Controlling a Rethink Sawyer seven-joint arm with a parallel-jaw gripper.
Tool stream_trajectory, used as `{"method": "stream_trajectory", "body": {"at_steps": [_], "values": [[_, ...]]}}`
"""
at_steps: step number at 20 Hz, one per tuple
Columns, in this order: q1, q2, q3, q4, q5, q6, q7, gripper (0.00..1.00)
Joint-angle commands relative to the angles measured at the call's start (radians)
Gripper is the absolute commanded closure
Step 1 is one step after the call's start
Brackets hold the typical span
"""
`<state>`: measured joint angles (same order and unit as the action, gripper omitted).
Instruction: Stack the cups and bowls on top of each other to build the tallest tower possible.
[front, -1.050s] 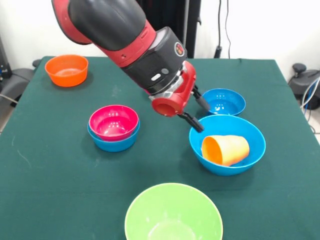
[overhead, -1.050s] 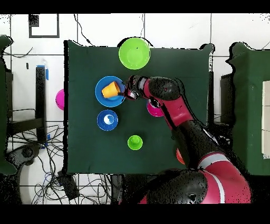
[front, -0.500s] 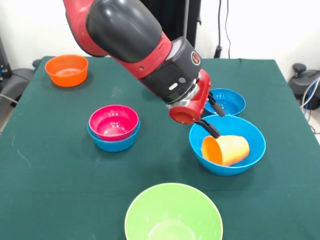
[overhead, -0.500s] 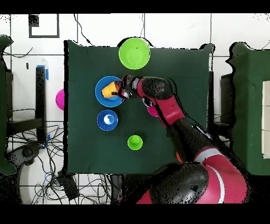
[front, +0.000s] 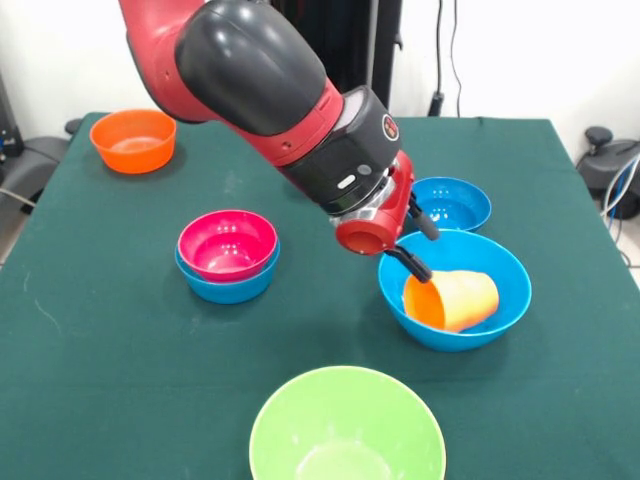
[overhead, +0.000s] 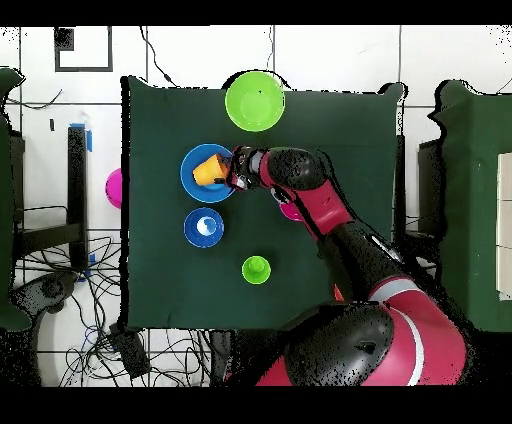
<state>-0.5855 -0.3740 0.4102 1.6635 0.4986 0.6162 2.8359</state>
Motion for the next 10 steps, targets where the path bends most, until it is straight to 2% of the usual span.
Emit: {"method": "stream_trajectory", "body": {"at_steps": [1, 6, 10], "values": [[0.020, 0.037, -0.046, -0.073, -0.073, -0.064, -0.037, 0.00], [0.007, 0.055, -0.047, -0.090, -0.094, -0.075, -0.045, 0.00], [-0.013, 0.088, -0.017, -0.091, -0.097, -0.113, -0.064, 0.00]]}}
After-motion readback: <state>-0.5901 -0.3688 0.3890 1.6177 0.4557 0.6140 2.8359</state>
